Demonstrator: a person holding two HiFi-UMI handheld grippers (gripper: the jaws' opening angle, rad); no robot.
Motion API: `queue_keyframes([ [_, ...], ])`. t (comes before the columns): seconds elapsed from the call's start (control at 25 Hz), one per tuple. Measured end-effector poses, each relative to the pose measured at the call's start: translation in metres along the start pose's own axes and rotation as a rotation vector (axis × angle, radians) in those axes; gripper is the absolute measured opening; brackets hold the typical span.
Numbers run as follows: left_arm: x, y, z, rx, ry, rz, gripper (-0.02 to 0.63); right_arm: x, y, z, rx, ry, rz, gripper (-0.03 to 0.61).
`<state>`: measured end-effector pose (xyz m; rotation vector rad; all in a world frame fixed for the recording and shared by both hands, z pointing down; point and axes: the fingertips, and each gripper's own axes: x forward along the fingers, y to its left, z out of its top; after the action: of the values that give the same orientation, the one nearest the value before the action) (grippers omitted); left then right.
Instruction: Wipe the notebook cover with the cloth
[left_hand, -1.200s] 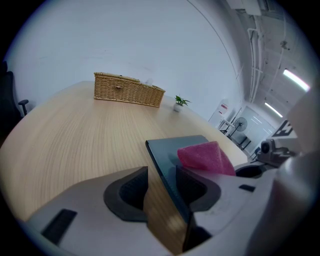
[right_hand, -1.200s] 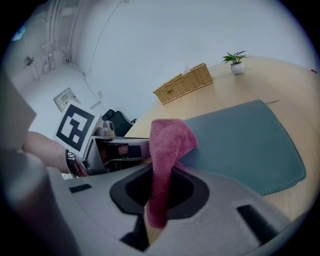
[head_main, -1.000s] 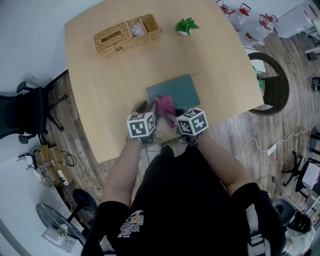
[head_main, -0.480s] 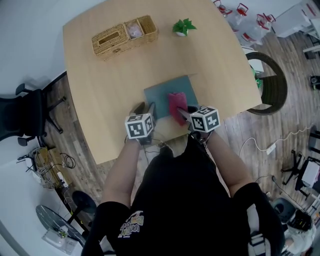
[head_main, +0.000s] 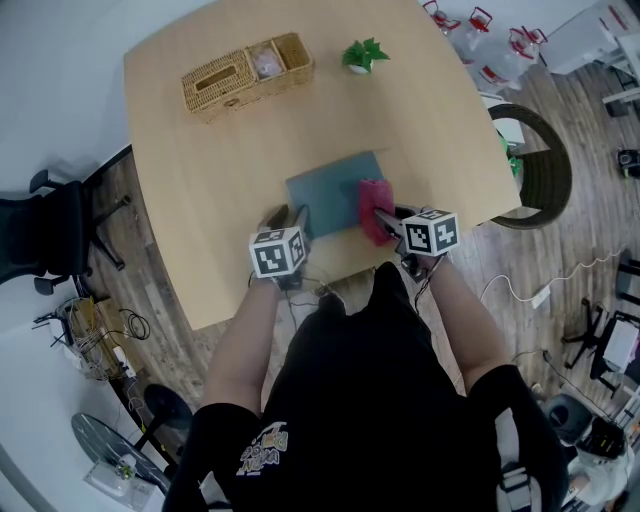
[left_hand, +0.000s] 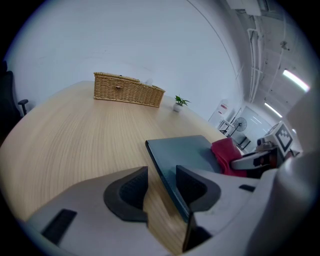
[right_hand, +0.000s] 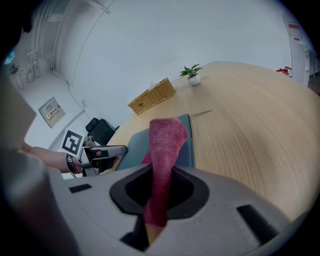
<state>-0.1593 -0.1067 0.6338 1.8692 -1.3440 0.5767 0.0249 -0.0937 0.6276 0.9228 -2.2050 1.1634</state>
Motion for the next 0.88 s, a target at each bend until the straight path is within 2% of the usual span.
queue_keyframes([
  [0.6, -0.001, 0.0, 0.001, 0.0, -0.001, -0.001, 0.17, -0.023, -0.029, 0.002, 0.037, -0.003, -0.047, 0.061],
  [0.88, -0.002, 0.0, 0.0, 0.009, 0.0, -0.01, 0.169, -0.047, -0.046, 0.012, 0.083, -0.085, -0.124, 0.061],
])
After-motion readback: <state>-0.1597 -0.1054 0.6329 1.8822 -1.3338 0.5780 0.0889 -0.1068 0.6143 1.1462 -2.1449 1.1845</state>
